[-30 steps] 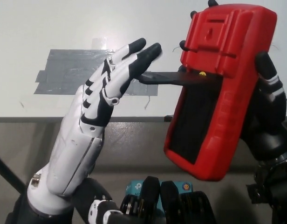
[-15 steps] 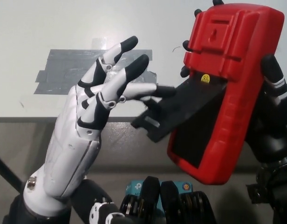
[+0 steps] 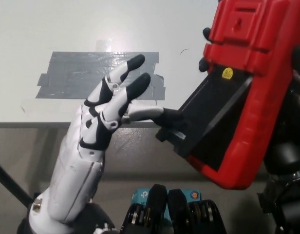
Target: The robot first picks the multimeter with right hand and then unfolds the black stand on the back of it using left hand
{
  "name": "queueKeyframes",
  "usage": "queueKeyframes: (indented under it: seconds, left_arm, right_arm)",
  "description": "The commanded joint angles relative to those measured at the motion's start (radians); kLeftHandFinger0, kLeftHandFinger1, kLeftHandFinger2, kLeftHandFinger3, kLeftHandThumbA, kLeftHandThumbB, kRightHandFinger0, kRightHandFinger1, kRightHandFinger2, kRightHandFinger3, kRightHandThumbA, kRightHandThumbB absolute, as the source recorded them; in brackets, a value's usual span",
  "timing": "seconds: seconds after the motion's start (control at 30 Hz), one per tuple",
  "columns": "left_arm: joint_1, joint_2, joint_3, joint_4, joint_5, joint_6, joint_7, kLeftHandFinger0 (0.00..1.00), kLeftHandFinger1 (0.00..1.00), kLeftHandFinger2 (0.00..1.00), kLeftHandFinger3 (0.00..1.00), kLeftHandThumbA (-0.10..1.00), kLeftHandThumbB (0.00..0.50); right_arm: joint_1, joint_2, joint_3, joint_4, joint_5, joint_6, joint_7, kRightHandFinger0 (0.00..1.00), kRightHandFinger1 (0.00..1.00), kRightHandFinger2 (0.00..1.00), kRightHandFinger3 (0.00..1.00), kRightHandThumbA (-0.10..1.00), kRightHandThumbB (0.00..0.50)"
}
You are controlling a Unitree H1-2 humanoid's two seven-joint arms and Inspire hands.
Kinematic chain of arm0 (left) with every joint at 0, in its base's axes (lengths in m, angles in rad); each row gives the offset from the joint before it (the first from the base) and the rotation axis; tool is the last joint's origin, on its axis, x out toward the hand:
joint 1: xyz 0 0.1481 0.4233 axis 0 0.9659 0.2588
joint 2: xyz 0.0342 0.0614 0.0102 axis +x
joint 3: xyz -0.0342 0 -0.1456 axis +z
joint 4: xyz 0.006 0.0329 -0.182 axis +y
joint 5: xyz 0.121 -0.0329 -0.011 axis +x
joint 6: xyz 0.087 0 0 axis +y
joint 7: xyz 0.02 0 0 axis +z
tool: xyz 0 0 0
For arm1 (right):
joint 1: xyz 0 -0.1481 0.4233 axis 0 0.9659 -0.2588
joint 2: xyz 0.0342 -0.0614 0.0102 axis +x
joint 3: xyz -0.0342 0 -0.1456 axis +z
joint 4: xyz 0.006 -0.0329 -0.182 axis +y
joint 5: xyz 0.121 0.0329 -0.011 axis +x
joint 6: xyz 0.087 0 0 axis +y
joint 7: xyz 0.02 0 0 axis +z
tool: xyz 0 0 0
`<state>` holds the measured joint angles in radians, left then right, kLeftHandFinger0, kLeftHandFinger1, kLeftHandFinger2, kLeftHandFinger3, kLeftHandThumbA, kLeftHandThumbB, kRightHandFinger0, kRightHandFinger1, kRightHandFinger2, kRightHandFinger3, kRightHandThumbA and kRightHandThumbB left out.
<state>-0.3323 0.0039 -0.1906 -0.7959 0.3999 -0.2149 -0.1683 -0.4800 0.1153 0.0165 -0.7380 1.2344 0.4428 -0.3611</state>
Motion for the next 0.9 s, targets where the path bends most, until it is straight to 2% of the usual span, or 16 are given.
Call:
queueKeyframes:
  seconds: [0.0, 0.03, 0.07, 0.1, 0.17, 0.2, 0.27, 0.3, 0.33, 0.43, 0.5, 0.53, 0.7, 0.77, 0.83, 0.87]
  left_arm:
    - [0.014, -0.021, -0.018, 0.000, 0.072, -0.056, 0.002, 1.00, 0.48, 0.62, 1.00, 1.00, 0.460]
    - [0.024, -0.035, -0.023, 0.001, 0.080, -0.066, 0.010, 1.00, 0.48, 0.62, 1.00, 1.00, 0.454]
    - [0.028, -0.037, -0.026, 0.002, 0.079, -0.071, 0.010, 1.00, 0.51, 0.64, 1.00, 1.00, 0.452]
    - [0.037, -0.048, -0.030, 0.001, 0.080, -0.067, 0.011, 1.00, 0.58, 0.67, 1.00, 1.00, 0.474]
    - [0.045, -0.058, -0.034, 0.002, 0.079, -0.066, 0.010, 1.00, 0.67, 0.69, 1.00, 1.00, 0.478]
    - [0.042, -0.063, -0.033, 0.003, 0.091, -0.075, 0.010, 1.00, 0.69, 0.70, 1.00, 1.00, 0.487]
    - [0.043, -0.075, -0.039, 0.009, 0.101, -0.071, 0.007, 1.00, 0.89, 0.84, 1.00, 1.00, 0.499]
    - [0.045, -0.086, -0.049, 0.001, 0.072, -0.027, -0.005, 1.00, 0.95, 0.87, 1.00, 1.00, 0.500]
    - [0.036, -0.078, -0.052, 0.009, 0.088, -0.057, -0.006, 1.00, 1.00, 0.94, 1.00, 1.00, 0.472]
    - [0.036, -0.089, -0.053, 0.020, 0.141, -0.084, 0.005, 1.00, 1.00, 0.97, 1.00, 1.00, 0.459]
    - [0.042, -0.096, -0.056, 0.024, 0.155, -0.090, 0.008, 1.00, 1.00, 1.00, 1.00, 1.00, 0.494]
    - [0.041, -0.098, -0.056, 0.031, 0.157, -0.101, 0.015, 1.00, 1.00, 0.99, 1.00, 1.00, 0.497]
    - [0.047, -0.105, -0.055, 0.054, 0.246, -0.176, 0.043, 1.00, 1.00, 1.00, 1.00, 1.00, 0.454]
    - [0.060, -0.116, -0.059, 0.063, 0.269, -0.195, 0.055, 1.00, 1.00, 1.00, 1.00, 1.00, 0.473]
    - [0.062, -0.119, -0.050, 0.073, 0.315, -0.240, 0.083, 1.00, 1.00, 1.00, 1.00, 1.00, 0.437]
    - [0.070, -0.120, -0.053, 0.073, 0.320, -0.245, 0.083, 1.00, 1.00, 1.00, 1.00, 1.00, 0.438]
  right_arm:
    - [-0.059, 0.064, 0.002, -0.068, 0.028, -0.093, -0.060, 0.00, 0.10, 0.54, 0.55, -0.10, 0.124]
    - [-0.061, 0.078, 0.003, -0.079, 0.011, -0.095, -0.076, 0.00, 0.14, 0.62, 0.55, -0.10, 0.116]
    - [-0.061, 0.088, 0.004, -0.086, -0.001, -0.094, -0.089, 0.00, 0.14, 0.63, 0.52, -0.10, 0.122]
    - [-0.063, 0.095, 0.004, -0.094, 0.003, -0.094, -0.106, 0.00, 0.16, 0.66, 0.58, -0.10, 0.120]
    - [-0.066, 0.101, 0.007, -0.106, 0.006, -0.091, -0.129, 0.00, 0.19, 0.70, 0.58, -0.10, 0.119]
    - [-0.067, 0.106, 0.010, -0.114, 0.006, -0.093, -0.141, 0.00, 0.20, 0.71, 0.63, -0.10, 0.117]
    - [-0.066, 0.112, 0.015, -0.121, -0.006, -0.096, -0.150, 0.00, 0.21, 0.73, 0.68, -0.10, 0.102]
    - [-0.065, 0.114, 0.016, -0.124, -0.008, -0.099, -0.156, 0.00, 0.22, 0.73, 0.60, -0.10, 0.098]
    - [-0.065, 0.118, 0.018, -0.127, -0.024, -0.100, -0.161, 0.00, 0.22, 0.73, 0.50, -0.10, 0.095]
    - [-0.065, 0.126, 0.023, -0.135, -0.045, -0.103, -0.181, 0.00, 0.23, 0.74, 0.38, -0.10, 0.096]
    - [-0.066, 0.134, 0.023, -0.138, -0.056, -0.106, -0.196, 0.00, 0.23, 0.73, 0.46, -0.10, 0.101]
    - [-0.066, 0.136, 0.023, -0.139, -0.055, -0.108, -0.202, 0.00, 0.24, 0.73, 0.43, -0.10, 0.100]
    - [-0.067, 0.140, 0.026, -0.147, -0.091, -0.100, -0.233, 0.00, 0.25, 0.76, 0.47, -0.10, 0.100]
    - [-0.070, 0.145, 0.027, -0.146, -0.093, -0.105, -0.240, 0.00, 0.28, 0.79, 0.36, -0.10, 0.093]
    - [-0.074, 0.150, 0.026, -0.146, -0.095, -0.109, -0.256, 0.00, 0.29, 0.81, 0.29, -0.10, 0.101]
    - [-0.076, 0.153, 0.025, -0.146, -0.101, -0.112, -0.263, 0.00, 0.31, 0.82, 0.34, -0.10, 0.102]
